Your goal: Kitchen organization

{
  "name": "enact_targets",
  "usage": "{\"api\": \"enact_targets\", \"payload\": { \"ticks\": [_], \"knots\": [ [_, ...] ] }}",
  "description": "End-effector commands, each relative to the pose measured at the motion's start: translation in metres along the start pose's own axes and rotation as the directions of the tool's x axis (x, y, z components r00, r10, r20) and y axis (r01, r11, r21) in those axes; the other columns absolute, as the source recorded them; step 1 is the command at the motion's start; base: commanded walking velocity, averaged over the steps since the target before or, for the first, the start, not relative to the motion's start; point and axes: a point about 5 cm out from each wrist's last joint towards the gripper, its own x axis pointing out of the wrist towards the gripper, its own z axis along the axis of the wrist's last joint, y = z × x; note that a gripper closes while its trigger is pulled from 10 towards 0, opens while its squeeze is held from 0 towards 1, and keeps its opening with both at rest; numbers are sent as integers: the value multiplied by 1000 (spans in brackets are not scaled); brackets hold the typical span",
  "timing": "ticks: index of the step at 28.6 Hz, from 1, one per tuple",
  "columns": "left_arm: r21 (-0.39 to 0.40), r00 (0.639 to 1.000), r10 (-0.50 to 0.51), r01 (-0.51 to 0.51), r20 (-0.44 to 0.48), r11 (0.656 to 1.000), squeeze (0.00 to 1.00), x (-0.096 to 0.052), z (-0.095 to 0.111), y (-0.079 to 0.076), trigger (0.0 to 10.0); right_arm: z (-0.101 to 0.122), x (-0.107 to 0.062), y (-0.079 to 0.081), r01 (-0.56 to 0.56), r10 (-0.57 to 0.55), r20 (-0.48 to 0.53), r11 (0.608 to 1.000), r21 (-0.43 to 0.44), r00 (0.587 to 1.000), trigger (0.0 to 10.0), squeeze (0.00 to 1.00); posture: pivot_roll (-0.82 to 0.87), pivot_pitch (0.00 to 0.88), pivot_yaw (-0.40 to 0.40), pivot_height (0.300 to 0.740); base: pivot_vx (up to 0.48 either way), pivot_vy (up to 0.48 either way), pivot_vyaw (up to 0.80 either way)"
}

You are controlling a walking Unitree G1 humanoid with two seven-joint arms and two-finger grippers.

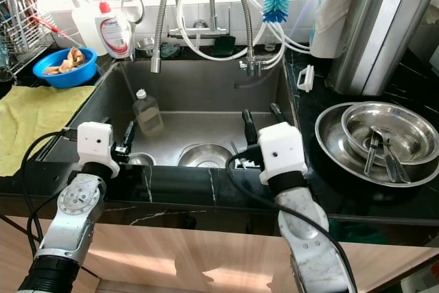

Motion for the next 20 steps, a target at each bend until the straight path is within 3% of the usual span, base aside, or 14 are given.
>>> {"api": "enact_targets", "payload": {
  "ticks": [1,7,13,15,20],
  "knots": [
    [4,1000,15,-15,-17,1000,0,-4,-7,3,10000,13,-3,1,25,-22,70,999,-35,997,10000,0,-150,0,83,740,0,0,0],
    [11,1000,17,-17,-17,1000,0,0,-7,6,10000,24,-14,-17,198,-192,89,978,-64,977,10000,0,-159,0,85,740,0,0,0],
    [12,1000,20,-20,-19,1000,0,0,-8,5,10000,14,-31,-29,237,-236,13,968,-85,972,10000,0,-165,0,86,740,0,0,0],
    [9,1000,21,-20,-21,1000,0,0,-8,5,10000,5,-39,-41,257,-262,-31,960,-115,965,10000,0,-177,0,89,740,0,0,0],
    [6,1000,17,-17,-22,1000,0,1,-9,2,10000,2,-42,-48,252,-262,-59,958,-136,963,10000,0,-178,0,84,740,0,0,0]
  ]
}}
